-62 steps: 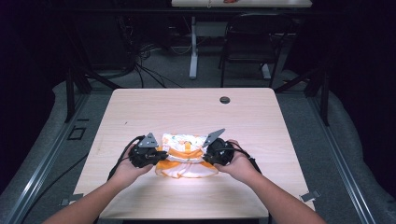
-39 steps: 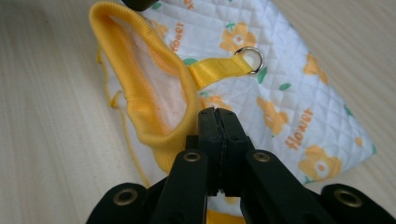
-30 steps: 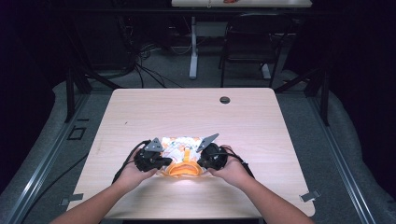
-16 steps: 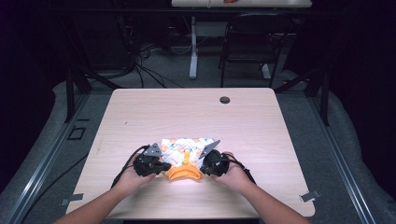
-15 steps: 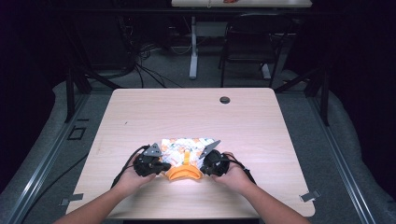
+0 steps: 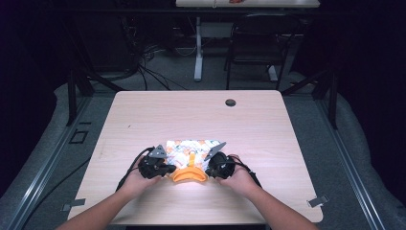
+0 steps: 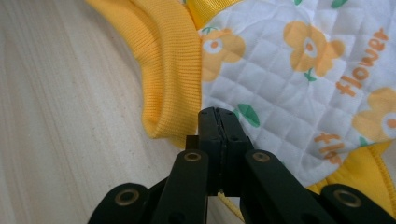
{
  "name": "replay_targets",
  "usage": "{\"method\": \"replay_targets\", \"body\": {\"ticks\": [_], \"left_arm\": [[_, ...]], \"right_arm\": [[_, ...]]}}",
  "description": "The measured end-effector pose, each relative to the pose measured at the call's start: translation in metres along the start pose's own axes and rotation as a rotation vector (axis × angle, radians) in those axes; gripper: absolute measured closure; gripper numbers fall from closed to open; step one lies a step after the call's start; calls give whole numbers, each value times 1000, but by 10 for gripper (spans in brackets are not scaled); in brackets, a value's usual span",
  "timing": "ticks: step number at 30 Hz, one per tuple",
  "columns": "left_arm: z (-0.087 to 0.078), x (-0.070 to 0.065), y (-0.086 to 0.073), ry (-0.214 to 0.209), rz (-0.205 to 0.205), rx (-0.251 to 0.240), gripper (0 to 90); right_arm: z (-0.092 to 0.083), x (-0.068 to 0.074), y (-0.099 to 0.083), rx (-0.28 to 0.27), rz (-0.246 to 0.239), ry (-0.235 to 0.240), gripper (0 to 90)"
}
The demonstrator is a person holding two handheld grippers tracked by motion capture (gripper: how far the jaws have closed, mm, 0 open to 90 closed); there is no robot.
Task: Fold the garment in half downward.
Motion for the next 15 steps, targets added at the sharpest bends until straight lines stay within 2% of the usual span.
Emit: {"method": "replay_targets", "body": {"ticks": [9, 11, 15], "left_arm": [[6, 13, 3, 14, -49, -30, 898], [7, 15, 4, 16, -54, -28, 898], [9, 20, 8, 31, -57, -27, 898]], "right_arm": [[3, -14, 6, -18, 31, -27, 900], [4, -17, 7, -21, 29, -34, 900], [6, -22, 9, -42, 59, -39, 900]]}}
Point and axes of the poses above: each handheld gripper's, and its own axes: z roughly forward along the jaws, y roughly out of its top, x roughly to its left, the point moved 2 cm from there along z, roughly forward along the jaws, and after that the axes turned 4 degrees about z, right-handed, at the moved point
